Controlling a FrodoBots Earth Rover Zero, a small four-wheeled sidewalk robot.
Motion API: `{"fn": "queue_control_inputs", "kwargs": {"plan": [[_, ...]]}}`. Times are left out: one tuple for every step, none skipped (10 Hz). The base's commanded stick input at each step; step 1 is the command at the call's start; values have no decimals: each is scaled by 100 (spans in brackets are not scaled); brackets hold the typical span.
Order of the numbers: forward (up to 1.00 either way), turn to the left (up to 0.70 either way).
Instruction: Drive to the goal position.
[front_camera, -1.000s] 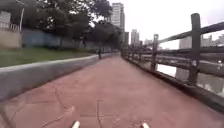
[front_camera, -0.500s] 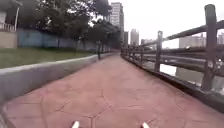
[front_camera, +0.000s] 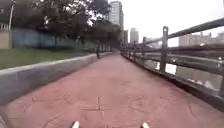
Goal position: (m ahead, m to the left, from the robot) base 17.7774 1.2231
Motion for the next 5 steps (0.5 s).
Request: {"fn": "queue_control_inputs", "kwargs": {"plan": [[70, 0], [70, 0], [70, 0], [70, 0], [70, 0]]}}
